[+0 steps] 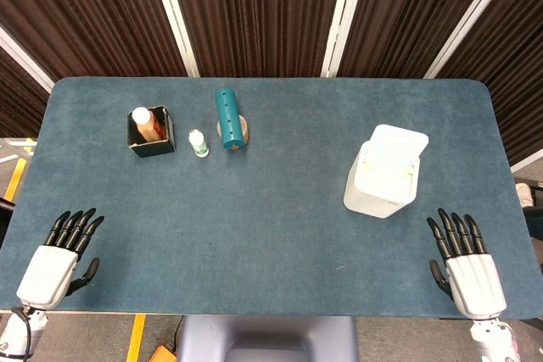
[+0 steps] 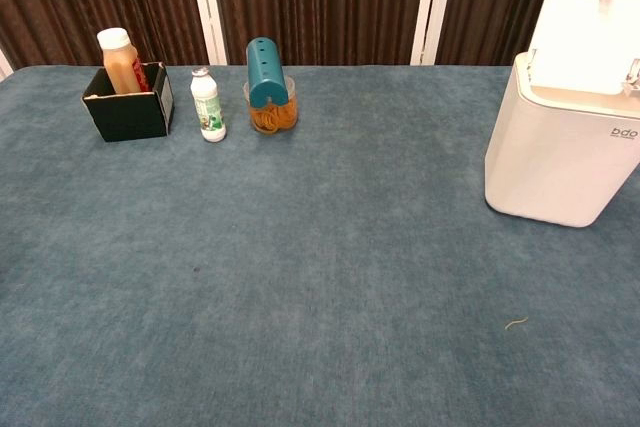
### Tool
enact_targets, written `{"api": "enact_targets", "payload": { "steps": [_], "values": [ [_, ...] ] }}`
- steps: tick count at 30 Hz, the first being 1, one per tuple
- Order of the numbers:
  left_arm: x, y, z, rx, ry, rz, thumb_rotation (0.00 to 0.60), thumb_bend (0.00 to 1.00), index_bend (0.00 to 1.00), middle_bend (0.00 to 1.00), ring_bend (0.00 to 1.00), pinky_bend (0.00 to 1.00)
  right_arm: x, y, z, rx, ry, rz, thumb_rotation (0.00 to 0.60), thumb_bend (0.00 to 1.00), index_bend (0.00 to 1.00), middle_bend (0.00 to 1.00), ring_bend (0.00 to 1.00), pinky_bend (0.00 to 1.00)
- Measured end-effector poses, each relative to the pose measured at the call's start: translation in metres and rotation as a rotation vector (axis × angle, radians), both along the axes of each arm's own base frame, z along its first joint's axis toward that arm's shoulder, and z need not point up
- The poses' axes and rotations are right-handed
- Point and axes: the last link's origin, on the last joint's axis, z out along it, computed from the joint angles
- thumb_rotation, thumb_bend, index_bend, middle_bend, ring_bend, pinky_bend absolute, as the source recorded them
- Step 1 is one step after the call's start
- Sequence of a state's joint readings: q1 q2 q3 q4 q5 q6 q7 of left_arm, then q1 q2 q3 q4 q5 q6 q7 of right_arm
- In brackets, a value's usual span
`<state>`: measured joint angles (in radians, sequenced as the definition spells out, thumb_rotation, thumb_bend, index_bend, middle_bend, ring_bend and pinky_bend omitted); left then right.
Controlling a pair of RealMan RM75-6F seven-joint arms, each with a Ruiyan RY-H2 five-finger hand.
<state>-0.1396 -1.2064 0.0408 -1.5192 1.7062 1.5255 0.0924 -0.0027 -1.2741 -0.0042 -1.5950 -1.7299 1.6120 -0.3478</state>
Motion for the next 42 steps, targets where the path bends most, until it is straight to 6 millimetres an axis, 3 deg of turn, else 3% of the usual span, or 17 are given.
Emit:
{"api": "enact_targets", "payload": {
  "steps": [7, 9, 10, 13, 14, 17, 20, 23, 32, 37, 42],
  "values": [
    [-0.002, 0.004, -0.004, -0.022, 0.005, 0.013, 0.600, 0.46, 0.00, 0.00, 0.00, 0.00, 0.001, -0.009, -0.004, 0.011, -0.016, 0.001, 0.600, 0.46, 0.00, 0.00, 0.00, 0.00],
    [-0.002, 0.004, -0.004, -0.023, 0.003, 0.013, 0.600, 0.46, 0.00, 0.00, 0.00, 0.00, 0.003, -0.015, -0.005, 0.016, -0.021, 0.003, 0.600, 0.46, 0.00, 0.07, 0.03, 0.06],
    [-0.001, 0.003, -0.003, -0.022, 0.001, 0.011, 0.600, 0.46, 0.00, 0.00, 0.00, 0.00, 0.006, -0.019, -0.005, 0.019, -0.021, 0.000, 0.600, 0.46, 0.00, 0.17, 0.12, 0.18],
    [0.000, 0.002, 0.000, -0.014, -0.006, 0.002, 0.600, 0.46, 0.00, 0.00, 0.00, 0.00, 0.021, -0.036, 0.000, 0.007, -0.019, -0.004, 0.600, 0.46, 0.00, 0.63, 0.69, 0.74],
    [0.000, 0.001, 0.001, -0.009, -0.009, -0.001, 0.600, 0.46, 0.00, 0.00, 0.00, 0.00, 0.028, -0.042, 0.002, 0.002, -0.018, -0.005, 0.600, 0.47, 0.02, 0.76, 0.83, 0.84],
    [0.000, 0.001, 0.003, -0.002, -0.015, 0.000, 0.600, 0.46, 0.00, 0.00, 0.00, 0.00, 0.057, -0.068, 0.011, -0.024, -0.002, -0.001, 0.600, 0.56, 0.12, 0.94, 0.98, 0.97],
    [-0.001, 0.002, 0.003, -0.003, -0.016, 0.004, 0.600, 0.46, 0.00, 0.00, 0.00, 0.00, 0.080, -0.096, 0.021, -0.059, 0.055, -0.018, 0.600, 0.71, 0.19, 1.00, 1.00, 1.00],
    [-0.001, 0.002, 0.003, -0.008, -0.015, 0.010, 0.600, 0.46, 0.00, 0.00, 0.00, 0.00, 0.094, -0.123, 0.031, -0.081, 0.097, -0.074, 0.600, 0.78, 0.21, 1.00, 1.00, 1.00],
    [-0.003, 0.005, 0.000, -0.026, -0.005, 0.019, 0.600, 0.46, 0.00, 0.00, 0.00, 0.00, 0.118, -0.187, 0.044, -0.019, 0.104, -0.317, 0.600, 0.86, 0.32, 1.00, 1.00, 1.00],
    [-0.004, 0.007, -0.002, -0.030, 0.000, 0.029, 0.600, 0.46, 0.00, 0.00, 0.00, 0.00, 0.137, -0.217, 0.048, 0.004, 0.110, -0.355, 0.600, 0.87, 0.34, 1.00, 1.00, 1.00],
    [-0.004, 0.008, -0.003, -0.033, 0.013, 0.032, 0.600, 0.46, 0.00, 0.00, 0.00, 0.00, 0.137, -0.229, 0.053, -0.017, 0.128, -0.361, 0.600, 0.87, 0.34, 1.00, 1.00, 1.00]
  ]
}}
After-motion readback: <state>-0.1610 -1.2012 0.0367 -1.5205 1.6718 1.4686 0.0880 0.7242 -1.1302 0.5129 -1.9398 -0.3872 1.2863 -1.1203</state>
